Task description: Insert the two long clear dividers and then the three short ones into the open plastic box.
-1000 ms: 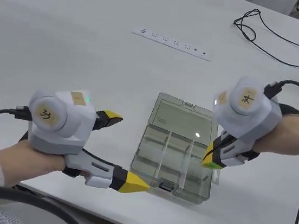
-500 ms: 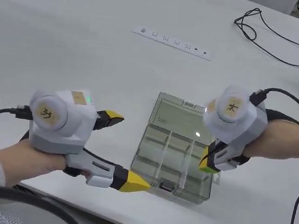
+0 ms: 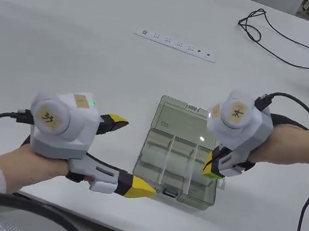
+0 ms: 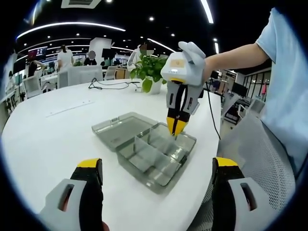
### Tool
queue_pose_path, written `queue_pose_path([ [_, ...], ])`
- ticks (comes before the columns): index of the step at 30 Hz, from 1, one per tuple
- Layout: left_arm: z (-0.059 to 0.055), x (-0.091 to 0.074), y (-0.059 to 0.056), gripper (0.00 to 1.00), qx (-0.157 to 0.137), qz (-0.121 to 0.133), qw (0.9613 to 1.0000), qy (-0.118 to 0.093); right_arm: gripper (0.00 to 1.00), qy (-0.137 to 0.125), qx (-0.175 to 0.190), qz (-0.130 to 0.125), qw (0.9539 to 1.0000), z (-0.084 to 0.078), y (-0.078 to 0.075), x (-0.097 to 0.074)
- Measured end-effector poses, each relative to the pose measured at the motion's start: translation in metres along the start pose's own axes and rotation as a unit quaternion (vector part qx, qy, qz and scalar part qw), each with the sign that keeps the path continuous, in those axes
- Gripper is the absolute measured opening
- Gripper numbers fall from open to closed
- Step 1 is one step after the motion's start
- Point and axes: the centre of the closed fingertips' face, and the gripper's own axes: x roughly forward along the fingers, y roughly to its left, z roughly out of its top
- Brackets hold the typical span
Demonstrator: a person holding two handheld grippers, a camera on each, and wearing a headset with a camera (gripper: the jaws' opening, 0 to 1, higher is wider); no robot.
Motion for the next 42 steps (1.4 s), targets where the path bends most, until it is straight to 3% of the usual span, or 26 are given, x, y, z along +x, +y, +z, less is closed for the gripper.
queue_pose_path([
  [3,0.001,-0.001,0.001,0.96,0.002,0.000,1.0000,0.000,0.07,-0.022,-0.006,-0.005,0.9997,0.002,0.002,-0.004],
  [6,0.002,-0.002,0.002,0.96,0.003,0.002,1.0000,0.001,0.22,-0.056,-0.015,-0.007,0.9983,0.007,0.008,-0.012],
  [10,0.003,-0.004,0.004,0.96,-0.003,0.010,0.9999,-0.006,0.33,-0.114,-0.010,-0.021,0.9932,0.015,0.014,-0.024],
  [12,0.003,-0.004,0.004,0.96,-0.007,0.012,0.9999,-0.008,0.40,-0.145,0.001,-0.028,0.9890,0.019,0.018,-0.029],
  [14,0.002,-0.004,0.003,0.96,-0.010,0.013,0.9998,-0.008,0.57,-0.183,0.003,-0.029,0.9827,0.024,0.024,-0.034],
  [16,0.000,-0.005,0.002,0.97,-0.010,0.014,0.9998,-0.006,0.69,-0.192,0.013,-0.044,0.9804,0.021,0.024,-0.037],
  [18,0.000,-0.005,0.002,0.97,-0.012,0.014,0.9998,-0.006,0.74,-0.204,0.014,-0.057,0.9773,0.020,0.023,-0.039],
  [22,0.000,-0.007,0.003,0.97,-0.014,0.017,0.9997,-0.008,0.88,-0.234,0.050,-0.085,0.9672,0.016,0.021,-0.044],
  [26,0.001,-0.008,0.002,0.97,-0.009,0.017,0.9998,-0.005,0.97,-0.260,0.077,-0.098,0.9575,0.012,0.025,-0.048],
  [29,0.003,-0.010,0.002,0.98,-0.003,0.020,0.9998,-0.003,1.00,-0.287,0.111,-0.126,0.9433,0.003,0.028,-0.053],
  [33,0.006,-0.012,0.005,0.98,-0.004,0.037,0.9993,-0.004,1.00,-0.339,0.176,-0.158,0.9107,-0.007,0.033,-0.058],
  [35,0.007,-0.012,0.008,0.99,-0.011,0.047,0.9988,-0.005,1.00,-0.355,0.190,-0.173,0.8989,-0.011,0.034,-0.057],
  [37,0.009,-0.014,0.009,1.00,-0.012,0.051,0.9986,-0.006,1.00,-0.350,0.191,-0.176,0.9002,-0.014,0.038,-0.053],
  [39,0.013,-0.016,0.009,1.00,-0.014,0.054,0.9984,-0.011,1.00,-0.349,0.202,-0.187,0.8959,-0.014,0.039,-0.056],
  [40,0.013,-0.016,0.008,1.00,-0.015,0.051,0.9986,-0.009,1.00,-0.366,0.212,-0.204,0.8831,-0.012,0.038,-0.062],
  [41,0.013,-0.015,0.007,1.00,-0.009,0.048,0.9988,-0.007,1.00,-0.370,0.215,-0.207,0.8800,-0.011,0.038,-0.064],
  [42,0.014,-0.014,0.008,1.00,-0.006,0.049,0.9988,-0.007,1.00,-0.375,0.226,-0.213,0.8733,-0.013,0.040,-0.066],
])
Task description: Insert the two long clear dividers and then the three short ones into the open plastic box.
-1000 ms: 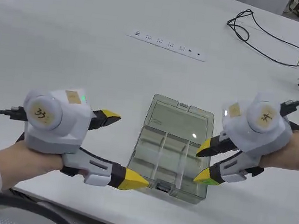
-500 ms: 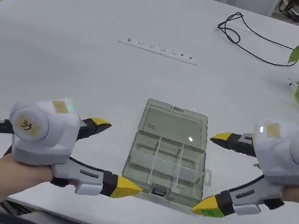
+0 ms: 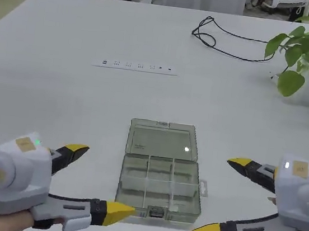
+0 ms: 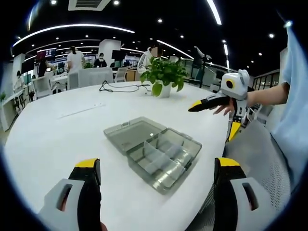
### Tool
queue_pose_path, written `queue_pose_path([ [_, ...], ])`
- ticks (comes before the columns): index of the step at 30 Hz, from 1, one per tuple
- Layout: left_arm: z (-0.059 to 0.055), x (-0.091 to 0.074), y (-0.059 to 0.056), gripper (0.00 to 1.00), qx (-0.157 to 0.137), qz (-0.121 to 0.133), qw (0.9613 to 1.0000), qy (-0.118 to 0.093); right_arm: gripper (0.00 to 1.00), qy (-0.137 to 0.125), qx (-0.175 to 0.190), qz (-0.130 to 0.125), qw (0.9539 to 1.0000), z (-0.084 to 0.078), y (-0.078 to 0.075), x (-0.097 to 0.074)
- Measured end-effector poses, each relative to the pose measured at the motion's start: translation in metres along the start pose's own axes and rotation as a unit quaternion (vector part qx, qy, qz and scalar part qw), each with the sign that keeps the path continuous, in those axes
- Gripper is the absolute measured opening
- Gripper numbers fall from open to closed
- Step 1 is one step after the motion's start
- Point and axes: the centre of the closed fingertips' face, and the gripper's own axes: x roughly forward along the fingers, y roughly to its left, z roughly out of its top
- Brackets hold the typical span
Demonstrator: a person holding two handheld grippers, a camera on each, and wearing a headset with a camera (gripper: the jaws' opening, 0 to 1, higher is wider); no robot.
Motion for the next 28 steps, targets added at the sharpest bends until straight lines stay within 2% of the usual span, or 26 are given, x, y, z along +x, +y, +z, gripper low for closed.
queue_pose_path([
  [7,0.009,0.003,0.003,1.00,0.000,-0.004,0.9998,-0.017,1.00,0.002,0.024,-0.028,0.9993,-0.009,0.005,-0.008],
  [9,0.007,0.002,0.007,1.00,0.007,0.004,0.9999,-0.010,1.00,-0.001,0.026,-0.029,0.9992,-0.009,0.008,-0.009],
  [11,0.009,0.001,0.009,1.00,0.009,0.013,0.9997,-0.017,1.00,-0.006,0.029,-0.026,0.9992,-0.011,0.009,-0.011],
  [12,0.009,0.000,0.009,1.00,0.001,0.016,0.9997,-0.019,1.00,-0.005,0.029,-0.026,0.9992,-0.012,0.008,-0.011],
  [13,0.008,0.000,0.009,1.00,-0.007,0.018,0.9997,-0.015,1.00,0.006,0.026,-0.027,0.9993,-0.017,0.008,-0.012],
  [15,0.005,0.002,0.006,1.00,0.005,0.011,0.9999,-0.012,1.00,0.012,-0.004,-0.043,0.9990,-0.021,0.002,-0.017],
  [18,-0.001,0.002,0.008,1.00,0.016,0.013,0.9998,-0.002,1.00,-0.003,0.026,-0.042,0.9988,-0.027,-0.001,-0.018],
  [21,-0.002,0.000,0.008,1.00,0.012,0.013,0.9998,-0.003,1.00,0.004,0.028,-0.057,0.9979,-0.037,-0.011,-0.020],
  [25,-0.007,-0.001,0.006,1.00,0.015,0.014,0.9998,0.005,1.00,-0.016,0.055,-0.079,0.9952,-0.036,-0.018,-0.027],
  [28,-0.012,-0.001,0.005,1.00,0.021,0.016,0.9996,0.008,1.00,-0.016,0.056,-0.080,0.9951,-0.039,-0.017,-0.029],
])
